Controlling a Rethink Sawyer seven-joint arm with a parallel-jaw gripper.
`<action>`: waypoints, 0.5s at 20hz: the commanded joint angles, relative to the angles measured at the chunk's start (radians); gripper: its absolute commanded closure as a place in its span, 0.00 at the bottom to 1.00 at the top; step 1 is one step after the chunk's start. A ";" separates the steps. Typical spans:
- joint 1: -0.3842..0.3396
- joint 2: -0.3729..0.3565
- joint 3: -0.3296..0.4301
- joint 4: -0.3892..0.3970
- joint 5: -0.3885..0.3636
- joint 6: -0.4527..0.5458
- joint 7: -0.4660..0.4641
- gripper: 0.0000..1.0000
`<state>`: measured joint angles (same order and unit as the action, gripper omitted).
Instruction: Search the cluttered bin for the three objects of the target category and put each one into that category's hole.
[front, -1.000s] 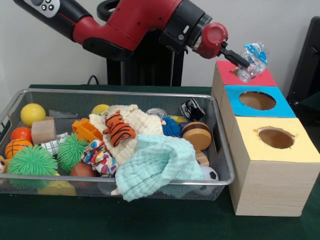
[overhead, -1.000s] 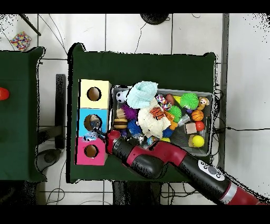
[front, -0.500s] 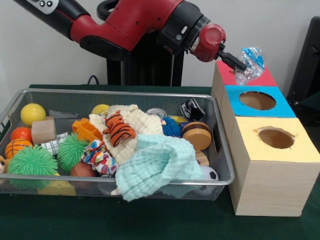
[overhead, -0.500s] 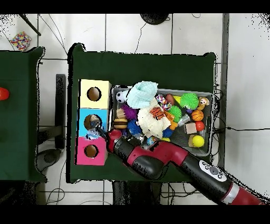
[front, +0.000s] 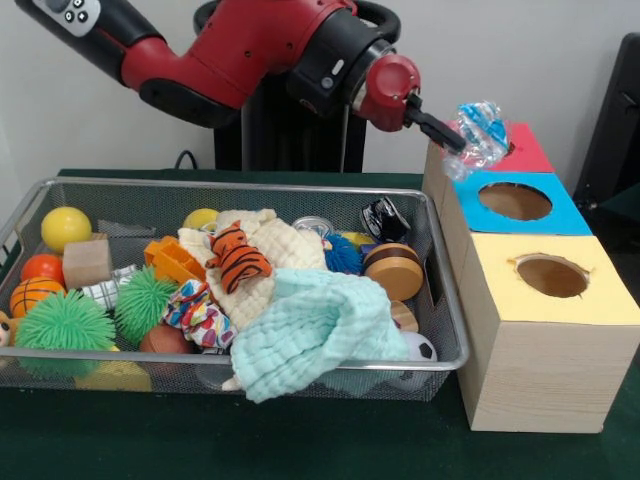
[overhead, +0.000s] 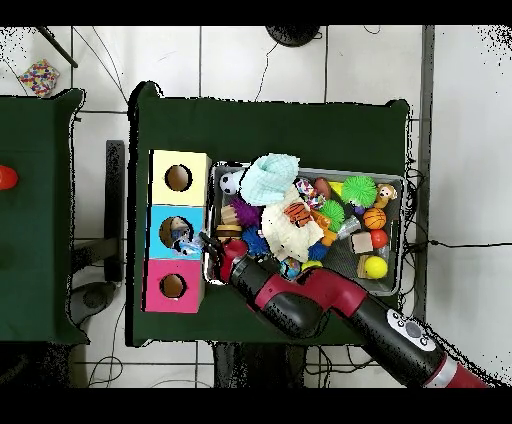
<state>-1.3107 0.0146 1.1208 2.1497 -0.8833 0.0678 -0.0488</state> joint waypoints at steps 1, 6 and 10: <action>-0.049 0.088 0.009 -0.209 -0.073 0.029 0.098 1.00; -0.082 0.122 -0.005 -0.224 -0.028 0.054 0.118 1.00; -0.076 0.101 -0.027 -0.244 0.000 0.130 0.072 1.00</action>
<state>-1.3889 0.0787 1.1210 2.1080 -0.8858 0.0684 -0.0488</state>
